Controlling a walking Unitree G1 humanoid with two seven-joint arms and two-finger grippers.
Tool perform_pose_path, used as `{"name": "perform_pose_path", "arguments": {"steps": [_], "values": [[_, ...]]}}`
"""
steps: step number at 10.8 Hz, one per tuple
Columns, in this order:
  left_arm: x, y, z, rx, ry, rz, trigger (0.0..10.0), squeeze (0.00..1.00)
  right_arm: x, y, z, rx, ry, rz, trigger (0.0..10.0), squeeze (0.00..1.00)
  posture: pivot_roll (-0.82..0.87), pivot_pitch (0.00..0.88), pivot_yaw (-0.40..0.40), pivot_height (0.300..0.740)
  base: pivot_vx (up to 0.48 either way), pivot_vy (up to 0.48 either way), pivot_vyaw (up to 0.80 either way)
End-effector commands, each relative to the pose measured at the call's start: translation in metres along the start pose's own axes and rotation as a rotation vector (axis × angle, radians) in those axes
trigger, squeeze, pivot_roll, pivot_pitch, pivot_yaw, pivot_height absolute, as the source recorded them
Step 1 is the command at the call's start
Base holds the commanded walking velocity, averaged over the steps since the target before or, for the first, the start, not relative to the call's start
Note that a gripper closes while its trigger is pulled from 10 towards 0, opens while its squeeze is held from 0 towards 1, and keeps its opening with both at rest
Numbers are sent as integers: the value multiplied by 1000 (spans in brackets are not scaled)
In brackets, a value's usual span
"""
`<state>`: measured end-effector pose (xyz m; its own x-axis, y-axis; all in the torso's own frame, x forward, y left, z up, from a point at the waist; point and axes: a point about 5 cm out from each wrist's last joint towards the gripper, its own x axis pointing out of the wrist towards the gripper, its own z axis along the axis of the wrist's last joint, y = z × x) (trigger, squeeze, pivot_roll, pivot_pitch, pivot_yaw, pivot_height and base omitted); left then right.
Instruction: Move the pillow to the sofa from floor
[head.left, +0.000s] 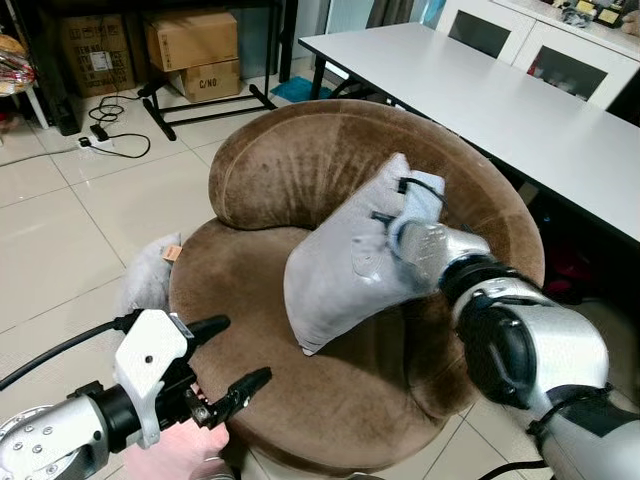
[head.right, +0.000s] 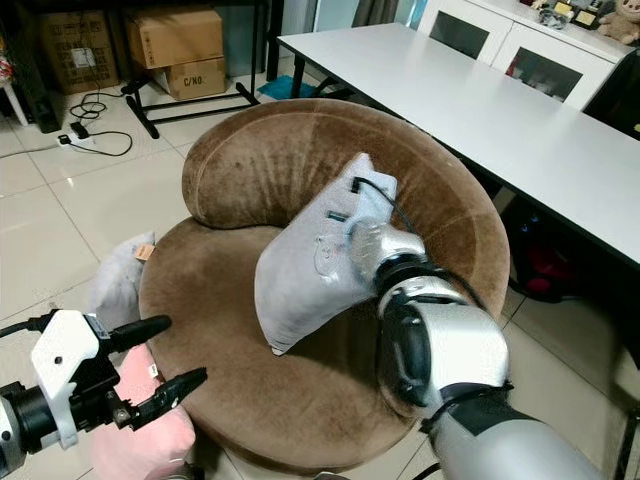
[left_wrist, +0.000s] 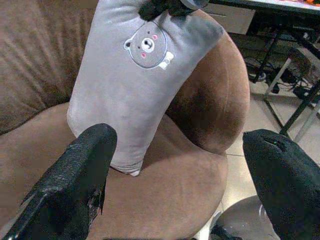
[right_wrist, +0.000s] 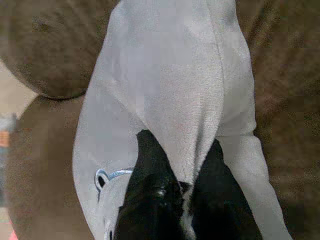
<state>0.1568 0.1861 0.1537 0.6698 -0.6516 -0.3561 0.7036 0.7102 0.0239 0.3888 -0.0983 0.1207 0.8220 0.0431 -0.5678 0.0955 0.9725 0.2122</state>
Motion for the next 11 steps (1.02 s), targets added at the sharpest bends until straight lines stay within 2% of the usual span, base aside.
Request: {"name": "perform_pose_path", "arguments": {"steps": [1, 3, 6, 7, 8, 9, 10, 11], "values": [[1, -1, 0, 12, 0, 2, 10000, 1000, -2, -2, 18, -38, -86, -7, 10000, 1000, 40, 0, -194, 740, 0, 0, 0], [2, 0, 2, 16, -24, 34, 10000, 1000, -6, -7, 36, -115, -174, -50, 10000, 1000, 49, 0, -206, 740, 0, 0, 0], [9, 5, 1, 24, -51, 77, 10000, 1000, -8, -32, 48, -156, -250, -162, 10000, 1000, 26, 0, -185, 740, 0, 0, 0], [14, 16, 2, 55, -68, 173, 10000, 784, -10, -34, 58, -96, -282, -102, 10000, 1000, 22, 0, -177, 740, 0, 0, 0], [19, 27, 3, 40, -108, 279, 10000, 39, -12, -30, 66, -104, -307, -16, 10000, 102, 16, 0, -170, 740, 0, 0, 0], [25, 34, 0, -51, -128, 395, 10000, 0, -13, -25, 65, -183, -319, 94, 10000, 0, 6, 0, -161, 740, 0, 0, 0], [28, 36, 0, -60, -152, 448, 10000, 0, -12, -25, 58, -230, -320, 141, 10000, 0, 4, 0, -160, 740, 0, 0, 0], [31, 39, -3, -55, -160, 564, 10000, 0, -15, -31, 35, -292, -359, 214, 10000, 0, -14, 0, -143, 740, 0, 0, 0]]}}
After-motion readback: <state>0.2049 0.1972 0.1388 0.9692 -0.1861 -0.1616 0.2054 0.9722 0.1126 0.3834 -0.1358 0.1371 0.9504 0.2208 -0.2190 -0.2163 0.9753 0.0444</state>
